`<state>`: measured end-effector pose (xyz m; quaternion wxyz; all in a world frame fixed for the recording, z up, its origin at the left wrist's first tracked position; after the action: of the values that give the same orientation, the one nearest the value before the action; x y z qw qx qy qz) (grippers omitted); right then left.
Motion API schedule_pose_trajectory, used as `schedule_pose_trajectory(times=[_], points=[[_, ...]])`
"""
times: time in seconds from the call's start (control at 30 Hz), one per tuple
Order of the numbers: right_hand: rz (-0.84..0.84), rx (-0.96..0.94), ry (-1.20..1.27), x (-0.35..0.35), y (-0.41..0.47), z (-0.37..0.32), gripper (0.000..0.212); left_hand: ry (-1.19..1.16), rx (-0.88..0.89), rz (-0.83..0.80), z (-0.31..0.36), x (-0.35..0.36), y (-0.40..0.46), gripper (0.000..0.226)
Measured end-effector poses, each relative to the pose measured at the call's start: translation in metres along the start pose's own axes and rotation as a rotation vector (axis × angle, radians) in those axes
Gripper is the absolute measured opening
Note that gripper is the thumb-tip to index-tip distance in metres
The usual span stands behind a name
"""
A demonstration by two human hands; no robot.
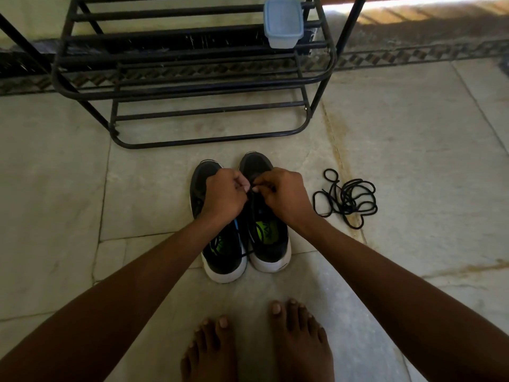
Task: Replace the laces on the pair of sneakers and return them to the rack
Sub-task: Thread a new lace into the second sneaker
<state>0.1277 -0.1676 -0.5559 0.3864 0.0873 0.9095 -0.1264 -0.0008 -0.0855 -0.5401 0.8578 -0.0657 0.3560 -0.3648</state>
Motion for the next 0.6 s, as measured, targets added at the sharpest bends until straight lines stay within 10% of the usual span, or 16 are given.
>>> schedule_pose_trajectory(times=[0.37, 0.6], points=[[0.089, 0.019, -0.023, 0.007, -0.042, 0.016, 0.032, 0.0, 0.046, 0.153, 0.009, -0.012, -0.003, 0.022], [0.124, 0.005, 0.041, 0.028, -0.046, 0.023, 0.035, -0.805, 0.032, 0.211, 0.038, -0.049, 0.003, 0.02]])
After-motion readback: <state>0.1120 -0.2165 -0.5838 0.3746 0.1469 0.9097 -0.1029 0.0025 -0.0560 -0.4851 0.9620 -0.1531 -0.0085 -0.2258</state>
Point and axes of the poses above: each hand's wrist, its own y-axis towards the middle knuckle, its own x-axis out of the palm, z = x × y, the point moved 2 cm from there along y, towards the middle knuckle, and after that the axes turned 13 degrees about -z, right-handed, at the moved point
